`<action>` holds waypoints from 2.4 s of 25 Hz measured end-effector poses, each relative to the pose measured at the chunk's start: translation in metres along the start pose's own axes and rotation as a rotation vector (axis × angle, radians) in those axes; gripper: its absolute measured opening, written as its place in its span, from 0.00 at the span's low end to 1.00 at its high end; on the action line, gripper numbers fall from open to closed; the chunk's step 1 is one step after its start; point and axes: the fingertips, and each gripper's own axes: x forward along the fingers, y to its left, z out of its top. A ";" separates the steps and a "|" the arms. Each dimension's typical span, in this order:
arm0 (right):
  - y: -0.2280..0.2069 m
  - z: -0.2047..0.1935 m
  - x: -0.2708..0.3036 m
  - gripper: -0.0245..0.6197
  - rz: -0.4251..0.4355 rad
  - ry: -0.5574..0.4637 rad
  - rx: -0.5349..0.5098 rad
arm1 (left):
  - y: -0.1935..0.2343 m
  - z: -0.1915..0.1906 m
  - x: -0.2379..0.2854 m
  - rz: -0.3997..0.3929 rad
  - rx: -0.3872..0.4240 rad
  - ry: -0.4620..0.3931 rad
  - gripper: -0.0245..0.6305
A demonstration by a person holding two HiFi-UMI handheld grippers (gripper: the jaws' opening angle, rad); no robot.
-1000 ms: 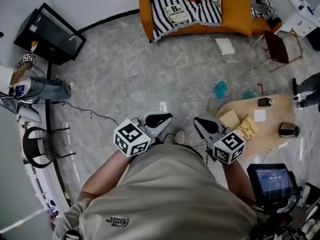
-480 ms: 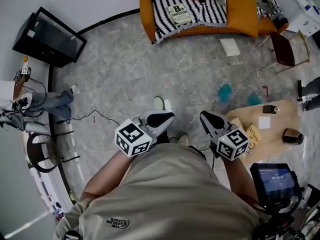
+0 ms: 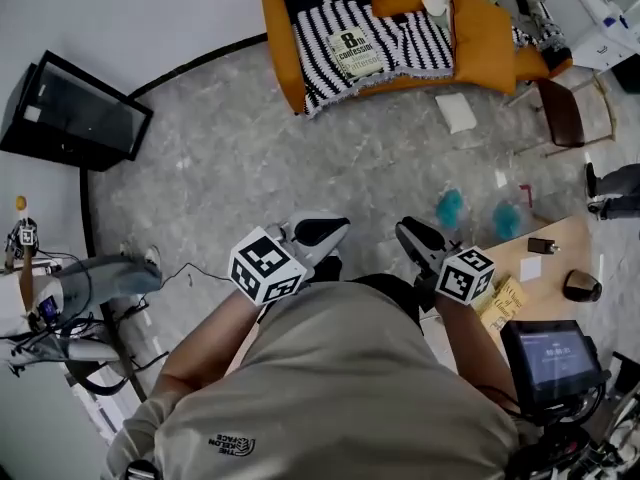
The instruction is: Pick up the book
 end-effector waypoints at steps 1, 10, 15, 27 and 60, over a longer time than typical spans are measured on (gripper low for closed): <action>-0.004 0.007 0.018 0.18 0.002 -0.012 0.038 | 0.018 0.004 -0.007 -0.003 0.007 0.008 0.05; -0.086 0.068 0.135 0.20 0.071 -0.122 0.401 | 0.130 0.024 -0.024 0.047 -0.083 -0.004 0.05; -0.181 0.083 0.213 0.25 0.026 -0.115 0.581 | 0.196 0.041 -0.012 0.085 -0.119 0.031 0.05; -0.360 0.109 0.375 0.31 -0.023 -0.038 0.768 | 0.329 0.097 0.093 0.063 -0.226 0.145 0.05; -0.623 0.111 0.563 0.39 -0.032 -0.048 0.852 | 0.504 0.061 0.236 0.024 -0.418 0.190 0.05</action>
